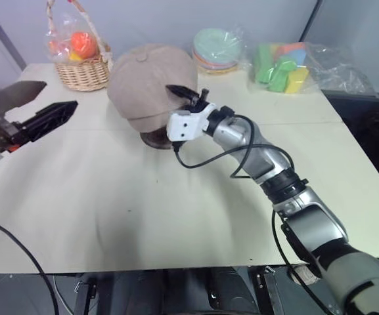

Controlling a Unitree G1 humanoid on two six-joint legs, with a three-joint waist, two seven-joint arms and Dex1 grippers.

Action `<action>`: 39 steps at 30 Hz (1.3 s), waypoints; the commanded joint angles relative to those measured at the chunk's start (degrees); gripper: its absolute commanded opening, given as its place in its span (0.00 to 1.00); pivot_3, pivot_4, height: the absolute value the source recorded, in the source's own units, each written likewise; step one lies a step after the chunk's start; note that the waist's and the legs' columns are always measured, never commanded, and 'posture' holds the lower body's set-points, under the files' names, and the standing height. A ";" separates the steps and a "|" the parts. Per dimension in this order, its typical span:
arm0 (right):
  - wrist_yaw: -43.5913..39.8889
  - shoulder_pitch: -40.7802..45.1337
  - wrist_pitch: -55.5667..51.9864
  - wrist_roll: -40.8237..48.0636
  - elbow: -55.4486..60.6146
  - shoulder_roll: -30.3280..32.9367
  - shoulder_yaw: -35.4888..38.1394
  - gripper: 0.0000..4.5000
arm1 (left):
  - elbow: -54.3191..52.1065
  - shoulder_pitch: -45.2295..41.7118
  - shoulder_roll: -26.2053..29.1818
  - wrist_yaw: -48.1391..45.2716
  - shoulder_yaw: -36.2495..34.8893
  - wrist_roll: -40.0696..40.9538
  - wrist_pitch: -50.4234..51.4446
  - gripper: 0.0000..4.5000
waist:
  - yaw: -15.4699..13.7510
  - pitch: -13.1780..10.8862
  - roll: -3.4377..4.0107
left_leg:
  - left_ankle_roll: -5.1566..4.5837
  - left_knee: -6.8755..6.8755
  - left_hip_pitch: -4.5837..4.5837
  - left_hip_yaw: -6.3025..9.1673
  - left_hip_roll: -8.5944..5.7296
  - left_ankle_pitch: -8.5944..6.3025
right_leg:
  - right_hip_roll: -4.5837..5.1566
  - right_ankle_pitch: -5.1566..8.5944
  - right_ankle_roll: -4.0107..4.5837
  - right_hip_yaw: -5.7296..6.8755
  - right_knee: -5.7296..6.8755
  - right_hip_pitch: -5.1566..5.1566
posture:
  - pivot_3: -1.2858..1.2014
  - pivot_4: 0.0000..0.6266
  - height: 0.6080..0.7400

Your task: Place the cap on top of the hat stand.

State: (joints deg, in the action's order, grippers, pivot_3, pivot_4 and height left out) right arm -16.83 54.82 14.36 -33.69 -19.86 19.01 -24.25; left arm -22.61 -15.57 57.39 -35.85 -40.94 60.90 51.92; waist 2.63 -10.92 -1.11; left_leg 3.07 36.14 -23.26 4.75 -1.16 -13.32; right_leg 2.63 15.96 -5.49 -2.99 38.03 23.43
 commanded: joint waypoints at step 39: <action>-51.99 -15.26 -61.42 82.04 41.29 45.16 41.32 1.00 | 14.53 -9.17 -23.75 25.71 60.22 -101.05 -58.76 1.00 | -2.00 -0.06 0.13 | -0.13 0.15 -0.06 -0.20 0.00 -0.07 | 0.05 -0.01 -0.04 0.06 -0.14 -0.19 | 0.52 0.24 1.00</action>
State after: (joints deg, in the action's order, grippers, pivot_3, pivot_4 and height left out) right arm -69.47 38.41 -46.79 46.52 20.22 63.06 14.93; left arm -8.88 -23.19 34.35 -13.56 18.93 -36.66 -4.82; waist 0.63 -10.98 -0.98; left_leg 2.93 36.29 -23.32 4.54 -1.17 -13.39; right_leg 2.71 15.95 -5.53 -2.93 37.88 23.24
